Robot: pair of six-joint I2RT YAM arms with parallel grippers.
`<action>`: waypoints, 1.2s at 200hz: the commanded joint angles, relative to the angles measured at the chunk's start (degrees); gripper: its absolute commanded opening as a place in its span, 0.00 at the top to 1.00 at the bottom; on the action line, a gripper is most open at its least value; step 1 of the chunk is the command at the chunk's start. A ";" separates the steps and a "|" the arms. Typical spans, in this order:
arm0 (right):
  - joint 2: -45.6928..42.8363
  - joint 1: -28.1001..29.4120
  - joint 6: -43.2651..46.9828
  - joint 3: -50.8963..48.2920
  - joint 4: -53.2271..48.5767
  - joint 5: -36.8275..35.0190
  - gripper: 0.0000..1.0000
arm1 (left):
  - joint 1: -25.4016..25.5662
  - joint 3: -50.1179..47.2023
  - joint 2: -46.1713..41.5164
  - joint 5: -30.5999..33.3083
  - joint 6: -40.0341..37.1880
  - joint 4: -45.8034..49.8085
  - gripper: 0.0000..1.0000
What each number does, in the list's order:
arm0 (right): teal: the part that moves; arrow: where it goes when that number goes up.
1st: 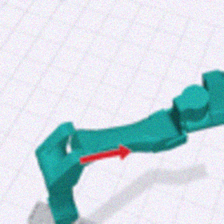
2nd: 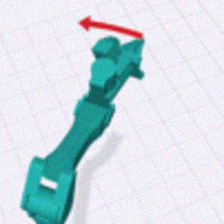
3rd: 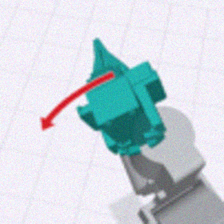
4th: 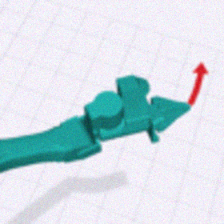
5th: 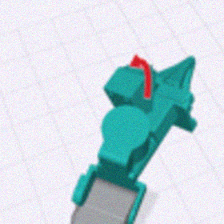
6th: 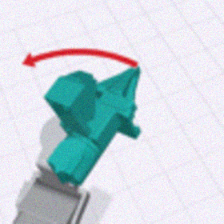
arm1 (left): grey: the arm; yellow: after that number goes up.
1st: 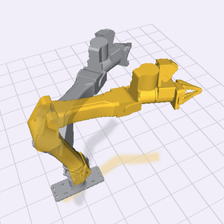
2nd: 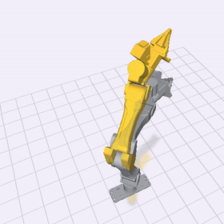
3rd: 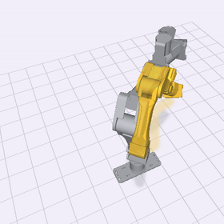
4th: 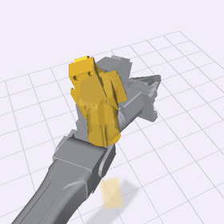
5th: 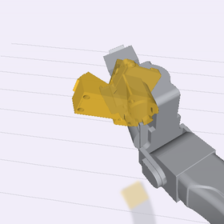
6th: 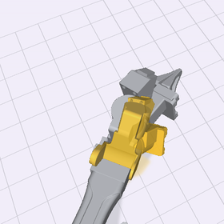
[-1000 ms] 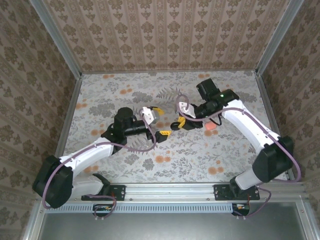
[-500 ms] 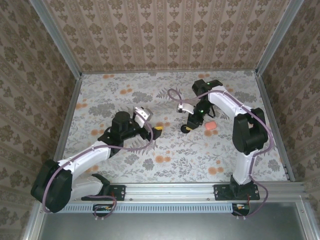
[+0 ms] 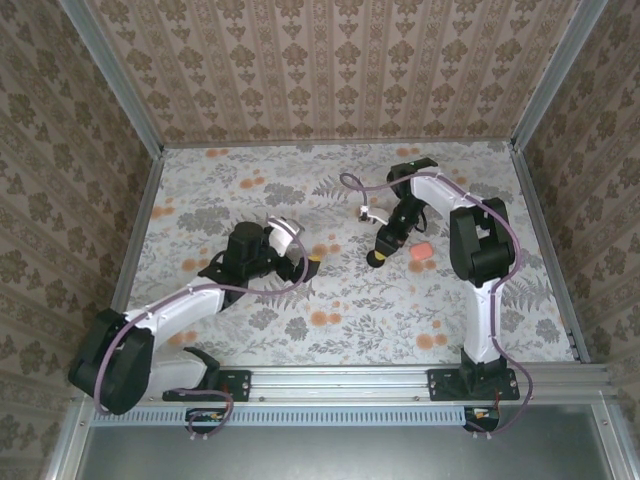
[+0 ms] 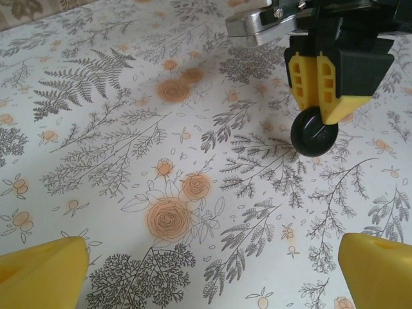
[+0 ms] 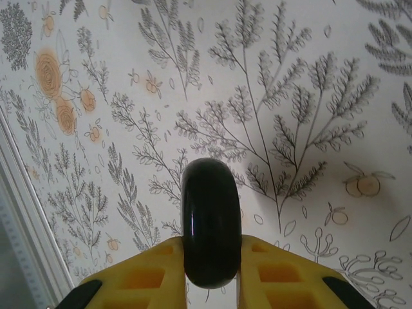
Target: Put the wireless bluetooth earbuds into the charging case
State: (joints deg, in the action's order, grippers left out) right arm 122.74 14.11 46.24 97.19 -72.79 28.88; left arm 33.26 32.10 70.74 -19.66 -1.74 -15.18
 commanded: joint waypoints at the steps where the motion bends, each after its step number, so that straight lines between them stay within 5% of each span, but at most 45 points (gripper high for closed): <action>1: 2.24 -1.28 -1.18 2.21 -4.23 1.15 0.79 | -0.56 2.31 1.08 -0.72 -1.07 0.76 0.00; 72: 6.57 -3.98 -2.29 3.52 -5.27 1.40 0.79 | -1.07 3.78 3.60 -1.52 -0.83 1.02 0.00; 104: 6.81 -4.92 -3.71 4.33 -4.20 0.52 0.67 | -1.76 4.63 4.27 0.28 0.18 1.15 0.00; 152: 2.94 -6.74 -8.19 3.18 1.64 -1.42 0.53 | -6.79 4.33 1.27 12.86 3.64 0.34 0.00; 198: -9.80 -10.58 -15.34 -8.06 17.85 -0.07 0.43 | -17.74 1.24 -5.81 31.16 4.35 1.68 0.00; 233: -25.61 -14.13 -26.06 -28.10 44.94 -0.42 0.31 | -23.51 -4.94 -8.71 37.80 1.75 -2.79 0.00; 237: -27.02 -14.39 -27.16 -30.13 47.44 -0.80 0.07 | -24.08 -5.72 -8.62 37.89 1.74 -3.85 0.00; 240: -27.91 -14.59 -28.03 -31.58 49.51 -1.29 0.01 | -24.54 -6.33 -8.49 37.86 1.74 -4.60 0.00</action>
State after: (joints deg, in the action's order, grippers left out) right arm 102.45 1.13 27.68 75.72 -44.75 28.51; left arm 11.46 30.06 62.57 11.40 1.28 -16.49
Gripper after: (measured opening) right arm 0.693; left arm 0.997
